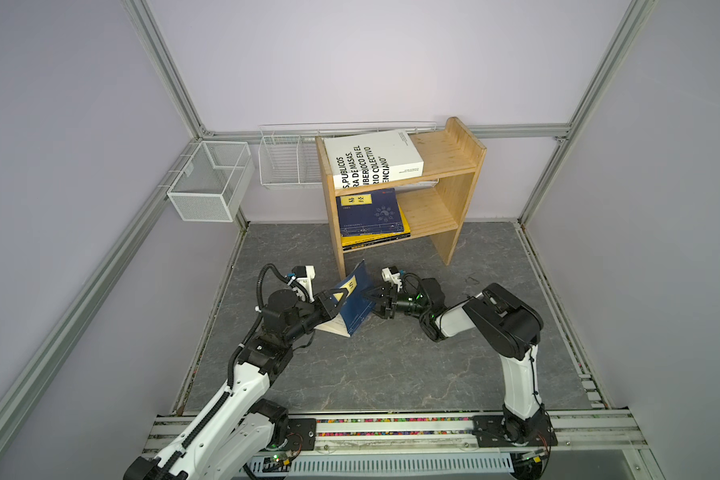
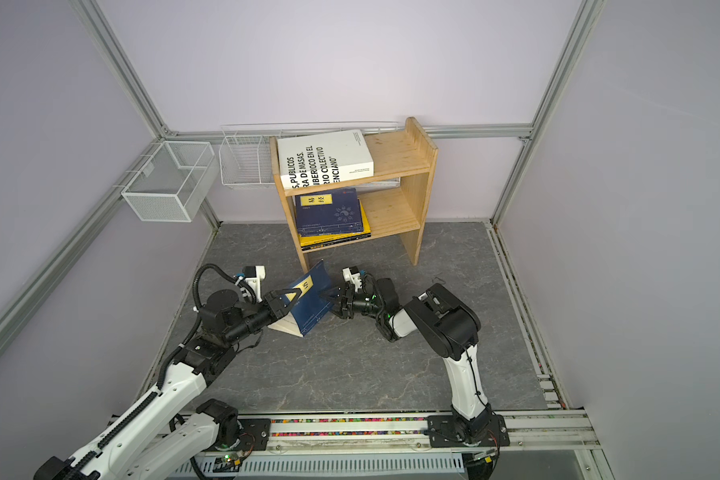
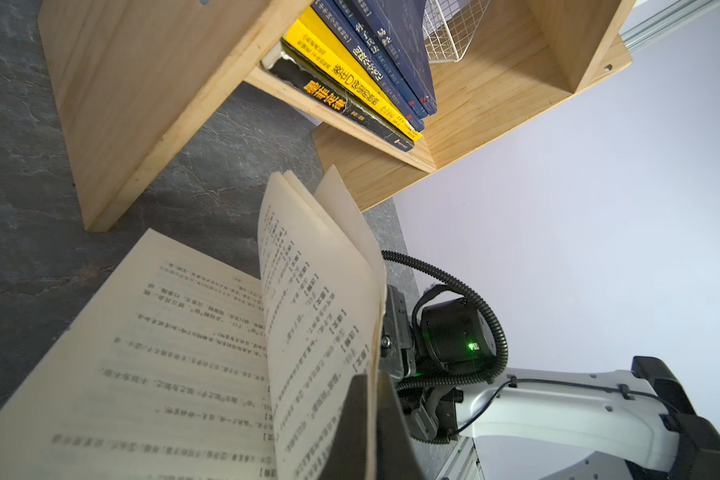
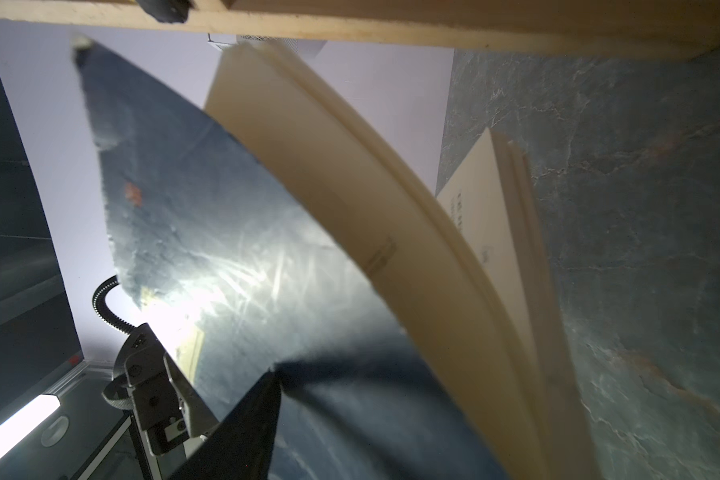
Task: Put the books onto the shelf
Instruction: 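Grasp the floor blue book's edges with both grippers and tilt it upright, then lift the blue book with both grippers and carry it toward the shelf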
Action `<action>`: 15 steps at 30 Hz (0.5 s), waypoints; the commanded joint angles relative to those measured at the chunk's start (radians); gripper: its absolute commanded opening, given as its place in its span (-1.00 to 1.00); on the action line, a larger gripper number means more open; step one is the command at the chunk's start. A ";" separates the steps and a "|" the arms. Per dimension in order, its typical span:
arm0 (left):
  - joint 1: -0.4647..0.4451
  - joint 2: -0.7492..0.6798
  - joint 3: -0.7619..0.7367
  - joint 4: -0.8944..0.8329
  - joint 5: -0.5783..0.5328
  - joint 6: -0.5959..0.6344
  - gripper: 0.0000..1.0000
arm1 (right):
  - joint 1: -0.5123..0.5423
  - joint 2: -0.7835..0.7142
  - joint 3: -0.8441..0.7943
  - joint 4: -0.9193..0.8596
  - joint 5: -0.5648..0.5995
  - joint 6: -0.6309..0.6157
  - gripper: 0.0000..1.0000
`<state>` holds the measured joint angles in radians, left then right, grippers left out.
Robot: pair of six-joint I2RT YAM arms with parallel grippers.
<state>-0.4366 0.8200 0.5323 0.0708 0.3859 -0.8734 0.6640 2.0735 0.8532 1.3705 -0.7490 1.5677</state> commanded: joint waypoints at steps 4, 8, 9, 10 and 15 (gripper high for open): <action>0.002 -0.046 -0.036 0.027 -0.008 -0.056 -1.00 | 0.007 0.002 0.020 0.064 0.031 0.043 -0.14; 0.002 -0.048 -0.032 -0.047 -0.040 -0.046 -1.00 | 0.004 -0.016 0.019 0.064 0.028 0.033 -0.40; 0.002 -0.047 -0.029 -0.075 -0.052 -0.044 -1.00 | 0.002 -0.019 0.020 0.063 0.029 0.031 -0.45; 0.002 -0.047 -0.023 -0.105 -0.066 -0.040 -1.00 | 0.000 -0.021 0.018 0.064 0.032 0.032 -0.49; 0.002 -0.060 0.011 -0.280 -0.162 0.001 -0.73 | -0.020 -0.031 -0.013 0.064 0.047 0.026 -0.67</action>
<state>-0.4343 0.7734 0.5083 -0.0799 0.2787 -0.8932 0.6540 2.0781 0.8536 1.3670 -0.7231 1.5642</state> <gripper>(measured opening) 0.120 0.169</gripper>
